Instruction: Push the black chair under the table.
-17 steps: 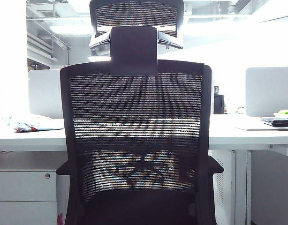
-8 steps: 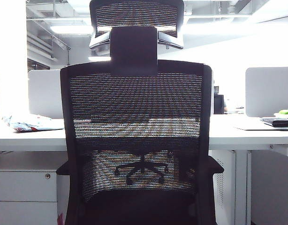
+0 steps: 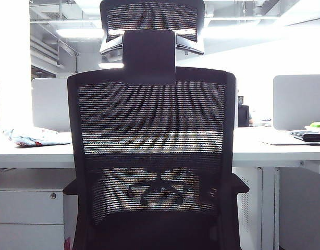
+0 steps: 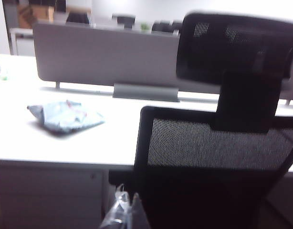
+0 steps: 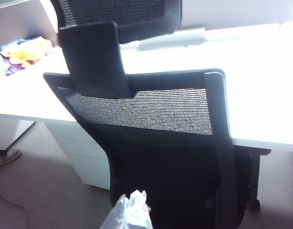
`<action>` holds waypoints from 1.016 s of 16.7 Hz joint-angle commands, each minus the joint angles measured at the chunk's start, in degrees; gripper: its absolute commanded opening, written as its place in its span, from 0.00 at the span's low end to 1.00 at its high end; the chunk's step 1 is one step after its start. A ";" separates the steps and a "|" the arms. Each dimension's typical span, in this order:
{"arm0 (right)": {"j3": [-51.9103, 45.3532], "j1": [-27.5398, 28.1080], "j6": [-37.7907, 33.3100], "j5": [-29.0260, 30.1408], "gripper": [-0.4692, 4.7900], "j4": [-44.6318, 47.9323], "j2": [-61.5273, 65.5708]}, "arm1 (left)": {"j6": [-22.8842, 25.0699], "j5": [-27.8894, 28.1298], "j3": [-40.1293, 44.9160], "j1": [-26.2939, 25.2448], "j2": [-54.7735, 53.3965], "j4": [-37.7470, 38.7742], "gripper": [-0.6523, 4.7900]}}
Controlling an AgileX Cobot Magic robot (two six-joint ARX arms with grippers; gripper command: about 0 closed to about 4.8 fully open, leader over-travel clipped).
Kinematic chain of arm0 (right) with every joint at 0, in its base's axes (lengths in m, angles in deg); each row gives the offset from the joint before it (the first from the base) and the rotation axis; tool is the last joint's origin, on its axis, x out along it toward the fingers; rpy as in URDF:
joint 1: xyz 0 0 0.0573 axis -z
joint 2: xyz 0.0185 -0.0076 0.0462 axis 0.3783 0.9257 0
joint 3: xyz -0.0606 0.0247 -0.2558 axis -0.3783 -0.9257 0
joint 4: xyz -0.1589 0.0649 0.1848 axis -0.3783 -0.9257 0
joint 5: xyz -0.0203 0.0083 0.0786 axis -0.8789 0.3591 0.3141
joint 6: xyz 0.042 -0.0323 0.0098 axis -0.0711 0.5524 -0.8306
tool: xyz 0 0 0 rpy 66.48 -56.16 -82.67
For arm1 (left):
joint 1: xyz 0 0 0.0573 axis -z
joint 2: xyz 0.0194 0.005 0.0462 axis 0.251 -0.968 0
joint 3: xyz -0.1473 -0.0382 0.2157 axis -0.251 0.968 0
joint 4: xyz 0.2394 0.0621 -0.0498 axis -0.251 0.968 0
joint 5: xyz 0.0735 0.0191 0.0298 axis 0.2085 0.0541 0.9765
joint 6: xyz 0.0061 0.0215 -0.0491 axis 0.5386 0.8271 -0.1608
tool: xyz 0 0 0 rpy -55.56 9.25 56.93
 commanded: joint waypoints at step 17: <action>0.09 0.00 -0.11 0.02 0.08 0.96 -0.11 | -1.16 3.48 0.42 -0.09 0.24 2.75 0.11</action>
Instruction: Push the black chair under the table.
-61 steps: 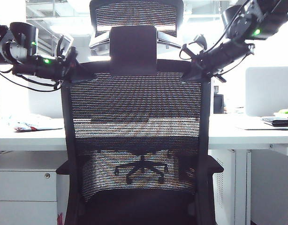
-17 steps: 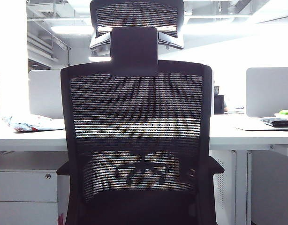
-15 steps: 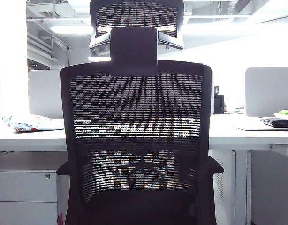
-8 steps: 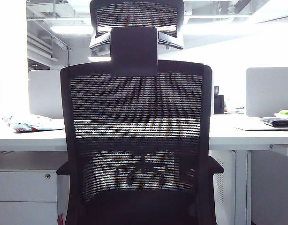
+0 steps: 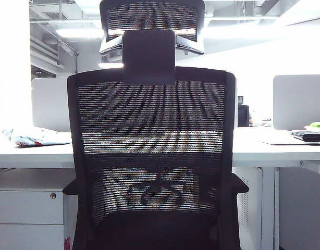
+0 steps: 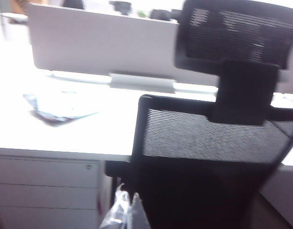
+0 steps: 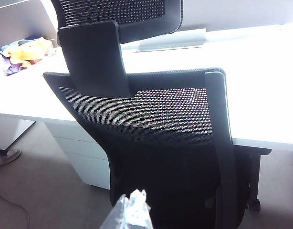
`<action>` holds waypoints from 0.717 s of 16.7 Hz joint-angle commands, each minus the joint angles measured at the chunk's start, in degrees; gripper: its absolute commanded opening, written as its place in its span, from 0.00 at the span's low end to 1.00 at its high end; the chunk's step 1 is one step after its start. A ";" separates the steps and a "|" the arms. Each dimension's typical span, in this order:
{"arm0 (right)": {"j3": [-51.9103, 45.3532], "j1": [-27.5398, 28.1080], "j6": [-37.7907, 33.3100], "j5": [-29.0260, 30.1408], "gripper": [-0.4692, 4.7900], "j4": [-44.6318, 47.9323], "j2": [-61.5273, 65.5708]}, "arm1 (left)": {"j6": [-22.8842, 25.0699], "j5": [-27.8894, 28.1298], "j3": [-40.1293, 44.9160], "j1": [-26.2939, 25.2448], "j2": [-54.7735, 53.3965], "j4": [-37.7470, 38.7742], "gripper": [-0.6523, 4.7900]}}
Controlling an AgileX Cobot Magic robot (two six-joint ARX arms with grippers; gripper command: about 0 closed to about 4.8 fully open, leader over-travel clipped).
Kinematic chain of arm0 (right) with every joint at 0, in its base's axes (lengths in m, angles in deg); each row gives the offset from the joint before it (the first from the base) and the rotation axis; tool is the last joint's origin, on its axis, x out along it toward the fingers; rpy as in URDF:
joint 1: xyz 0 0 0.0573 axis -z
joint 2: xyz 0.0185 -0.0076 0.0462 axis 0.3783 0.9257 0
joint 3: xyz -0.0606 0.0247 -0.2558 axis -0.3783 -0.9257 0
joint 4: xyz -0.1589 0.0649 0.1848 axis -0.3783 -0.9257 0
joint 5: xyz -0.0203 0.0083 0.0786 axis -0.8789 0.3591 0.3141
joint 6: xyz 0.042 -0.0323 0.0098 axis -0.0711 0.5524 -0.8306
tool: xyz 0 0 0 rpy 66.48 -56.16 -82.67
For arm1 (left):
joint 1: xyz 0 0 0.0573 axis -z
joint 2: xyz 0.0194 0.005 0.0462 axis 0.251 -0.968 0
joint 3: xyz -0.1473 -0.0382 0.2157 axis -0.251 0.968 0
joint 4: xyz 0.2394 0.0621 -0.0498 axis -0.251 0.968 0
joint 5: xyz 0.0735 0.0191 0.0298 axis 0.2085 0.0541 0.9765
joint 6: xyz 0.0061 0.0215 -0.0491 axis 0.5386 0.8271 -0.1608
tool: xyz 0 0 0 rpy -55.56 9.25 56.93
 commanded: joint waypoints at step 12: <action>0.22 0.02 -0.11 0.00 0.08 0.79 -0.13 | -4.94 8.92 24.72 -0.48 6.97 -7.91 0.11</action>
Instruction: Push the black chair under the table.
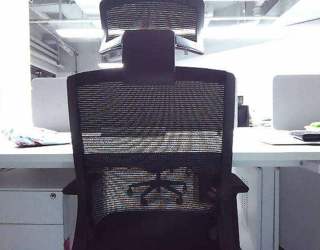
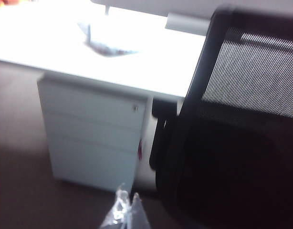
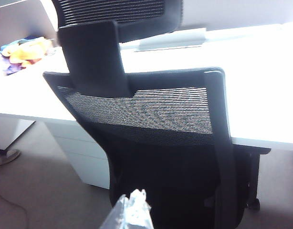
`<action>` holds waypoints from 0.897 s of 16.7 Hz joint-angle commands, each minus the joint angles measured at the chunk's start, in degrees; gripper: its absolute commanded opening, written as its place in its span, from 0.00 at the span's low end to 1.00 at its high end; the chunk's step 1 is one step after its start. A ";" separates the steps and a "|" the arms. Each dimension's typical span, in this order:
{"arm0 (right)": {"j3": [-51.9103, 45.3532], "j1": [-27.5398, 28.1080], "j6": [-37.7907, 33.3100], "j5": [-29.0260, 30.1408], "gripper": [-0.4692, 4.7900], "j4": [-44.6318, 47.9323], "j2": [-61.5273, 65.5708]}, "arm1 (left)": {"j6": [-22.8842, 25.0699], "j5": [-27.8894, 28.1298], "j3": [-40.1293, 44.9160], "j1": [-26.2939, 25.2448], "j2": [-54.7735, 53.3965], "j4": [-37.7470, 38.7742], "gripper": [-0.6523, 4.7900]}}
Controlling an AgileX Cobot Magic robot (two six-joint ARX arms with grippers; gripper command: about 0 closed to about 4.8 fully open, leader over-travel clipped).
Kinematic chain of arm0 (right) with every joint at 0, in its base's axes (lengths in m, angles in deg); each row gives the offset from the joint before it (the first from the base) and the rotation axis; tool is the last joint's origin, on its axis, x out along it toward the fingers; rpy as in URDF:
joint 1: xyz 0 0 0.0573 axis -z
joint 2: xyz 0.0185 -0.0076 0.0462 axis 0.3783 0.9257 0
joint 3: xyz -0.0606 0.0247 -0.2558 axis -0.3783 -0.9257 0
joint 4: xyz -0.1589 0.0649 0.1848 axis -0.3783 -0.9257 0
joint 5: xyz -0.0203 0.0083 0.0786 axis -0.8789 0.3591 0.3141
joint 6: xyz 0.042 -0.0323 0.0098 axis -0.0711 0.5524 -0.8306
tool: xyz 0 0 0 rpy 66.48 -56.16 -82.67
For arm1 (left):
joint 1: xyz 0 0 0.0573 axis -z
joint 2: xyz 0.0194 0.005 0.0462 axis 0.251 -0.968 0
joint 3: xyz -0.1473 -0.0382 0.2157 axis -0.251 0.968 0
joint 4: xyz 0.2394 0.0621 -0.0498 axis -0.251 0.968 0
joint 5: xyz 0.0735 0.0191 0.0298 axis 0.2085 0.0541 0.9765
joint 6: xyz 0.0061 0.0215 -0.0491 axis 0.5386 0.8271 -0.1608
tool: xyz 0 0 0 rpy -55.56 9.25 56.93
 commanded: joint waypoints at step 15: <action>0.22 -0.02 -0.11 -0.02 0.08 0.87 -0.17 | -1.79 -11.93 13.55 -1.57 0.04 -14.95 0.11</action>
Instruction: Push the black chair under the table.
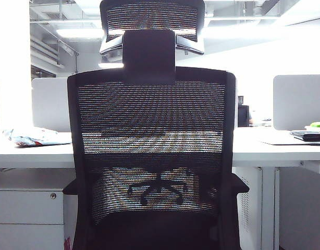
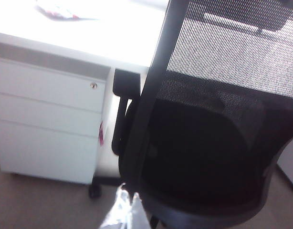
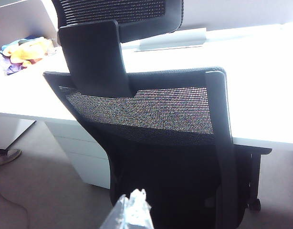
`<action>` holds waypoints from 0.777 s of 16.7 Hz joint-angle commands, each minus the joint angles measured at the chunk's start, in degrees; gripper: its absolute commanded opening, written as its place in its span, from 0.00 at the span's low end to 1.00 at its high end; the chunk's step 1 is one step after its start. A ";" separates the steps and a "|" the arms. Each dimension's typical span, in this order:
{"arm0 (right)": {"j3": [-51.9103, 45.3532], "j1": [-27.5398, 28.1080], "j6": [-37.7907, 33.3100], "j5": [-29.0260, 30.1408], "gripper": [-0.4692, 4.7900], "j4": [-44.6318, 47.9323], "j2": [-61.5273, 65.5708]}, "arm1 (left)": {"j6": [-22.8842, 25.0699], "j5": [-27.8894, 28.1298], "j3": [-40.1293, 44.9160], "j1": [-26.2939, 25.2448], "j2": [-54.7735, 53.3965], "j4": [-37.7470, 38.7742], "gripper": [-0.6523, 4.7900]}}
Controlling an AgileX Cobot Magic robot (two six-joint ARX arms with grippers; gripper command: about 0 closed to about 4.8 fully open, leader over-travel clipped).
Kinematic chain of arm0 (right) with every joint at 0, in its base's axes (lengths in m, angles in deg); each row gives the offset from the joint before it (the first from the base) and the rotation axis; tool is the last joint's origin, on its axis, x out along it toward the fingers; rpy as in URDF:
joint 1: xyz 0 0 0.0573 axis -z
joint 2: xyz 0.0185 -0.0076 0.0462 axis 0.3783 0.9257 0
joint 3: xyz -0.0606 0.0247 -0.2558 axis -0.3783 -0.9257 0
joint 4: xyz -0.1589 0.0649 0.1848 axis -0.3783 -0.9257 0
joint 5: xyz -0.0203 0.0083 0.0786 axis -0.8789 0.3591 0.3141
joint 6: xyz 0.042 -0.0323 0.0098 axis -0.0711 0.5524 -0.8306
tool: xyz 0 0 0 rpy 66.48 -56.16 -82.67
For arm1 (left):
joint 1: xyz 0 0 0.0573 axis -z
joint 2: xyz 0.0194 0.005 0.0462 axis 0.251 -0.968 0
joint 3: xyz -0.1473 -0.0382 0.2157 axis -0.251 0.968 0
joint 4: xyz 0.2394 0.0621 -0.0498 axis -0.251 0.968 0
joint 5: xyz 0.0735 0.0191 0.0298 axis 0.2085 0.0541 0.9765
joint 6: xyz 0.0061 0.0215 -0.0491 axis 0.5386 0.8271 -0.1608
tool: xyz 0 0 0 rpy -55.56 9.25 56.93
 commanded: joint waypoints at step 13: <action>0.22 0.00 -0.11 -0.04 0.08 0.87 -0.17 | 3.43 1.53 0.00 0.13 0.04 -4.70 0.11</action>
